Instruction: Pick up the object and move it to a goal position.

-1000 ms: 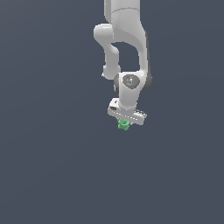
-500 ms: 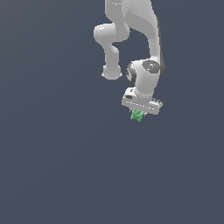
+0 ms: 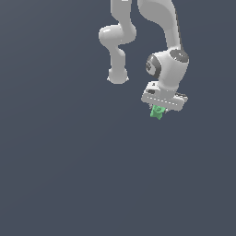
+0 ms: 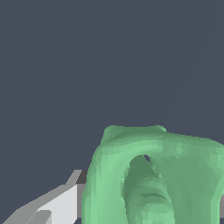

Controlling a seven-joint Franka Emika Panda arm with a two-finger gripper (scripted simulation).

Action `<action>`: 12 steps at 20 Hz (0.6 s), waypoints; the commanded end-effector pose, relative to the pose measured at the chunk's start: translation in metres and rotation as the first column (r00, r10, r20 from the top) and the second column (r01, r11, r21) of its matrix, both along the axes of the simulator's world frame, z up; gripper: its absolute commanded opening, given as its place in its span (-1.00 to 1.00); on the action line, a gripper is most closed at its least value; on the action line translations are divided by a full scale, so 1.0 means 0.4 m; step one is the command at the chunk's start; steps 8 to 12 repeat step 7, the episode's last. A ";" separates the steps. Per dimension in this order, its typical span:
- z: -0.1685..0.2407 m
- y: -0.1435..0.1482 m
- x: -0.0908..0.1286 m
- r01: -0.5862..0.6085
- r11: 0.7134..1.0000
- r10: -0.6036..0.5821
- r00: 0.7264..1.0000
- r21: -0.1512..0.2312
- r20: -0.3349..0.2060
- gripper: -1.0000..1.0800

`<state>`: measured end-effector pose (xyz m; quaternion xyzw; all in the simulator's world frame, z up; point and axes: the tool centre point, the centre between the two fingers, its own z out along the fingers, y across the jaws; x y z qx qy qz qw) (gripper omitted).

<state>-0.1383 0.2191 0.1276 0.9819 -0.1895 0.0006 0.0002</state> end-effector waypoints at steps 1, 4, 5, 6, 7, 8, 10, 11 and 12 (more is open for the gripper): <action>0.012 0.023 -0.011 0.002 1.000 -0.002 1.000 0.000 0.000 -1.00; 0.019 0.037 -0.016 0.002 1.000 -0.002 1.000 0.000 -0.001 -1.00; 0.020 0.039 -0.016 0.002 1.000 -0.002 1.000 0.000 -0.001 -1.00; 0.020 0.040 -0.015 0.002 1.000 -0.002 1.000 0.000 -0.001 -1.00; 0.020 0.040 -0.015 0.002 1.000 -0.002 1.000 0.000 -0.001 -1.00; 0.020 0.040 -0.015 0.002 1.000 -0.002 1.000 0.000 -0.001 -1.00; 0.020 0.040 -0.015 0.002 1.000 -0.002 1.000 0.000 -0.001 -1.00; 0.020 0.040 -0.015 0.002 1.000 -0.002 1.000 0.000 -0.001 -1.00; 0.020 0.040 -0.015 0.002 1.000 -0.002 1.000 0.000 -0.001 -1.00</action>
